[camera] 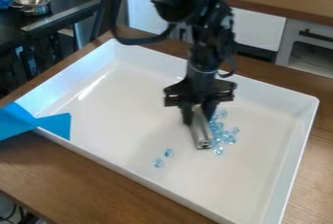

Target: Sweep into pile

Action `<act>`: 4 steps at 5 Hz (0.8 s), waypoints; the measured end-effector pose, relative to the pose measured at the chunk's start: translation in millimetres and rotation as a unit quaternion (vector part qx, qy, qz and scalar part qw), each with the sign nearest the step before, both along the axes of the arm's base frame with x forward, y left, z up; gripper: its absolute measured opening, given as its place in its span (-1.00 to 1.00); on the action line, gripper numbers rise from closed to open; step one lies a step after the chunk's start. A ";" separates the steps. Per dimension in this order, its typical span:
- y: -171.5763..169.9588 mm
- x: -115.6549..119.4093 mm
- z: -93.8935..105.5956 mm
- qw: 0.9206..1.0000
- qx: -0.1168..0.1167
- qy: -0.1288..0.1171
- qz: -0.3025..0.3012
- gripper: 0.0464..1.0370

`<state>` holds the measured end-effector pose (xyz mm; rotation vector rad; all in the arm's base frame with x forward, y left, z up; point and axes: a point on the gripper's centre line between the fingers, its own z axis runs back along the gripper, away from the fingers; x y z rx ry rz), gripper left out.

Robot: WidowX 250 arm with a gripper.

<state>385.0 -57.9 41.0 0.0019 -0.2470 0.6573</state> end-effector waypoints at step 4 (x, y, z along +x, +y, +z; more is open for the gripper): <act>-53.0 41.6 0.6 0.999 -0.020 -0.034 -0.004 -0.34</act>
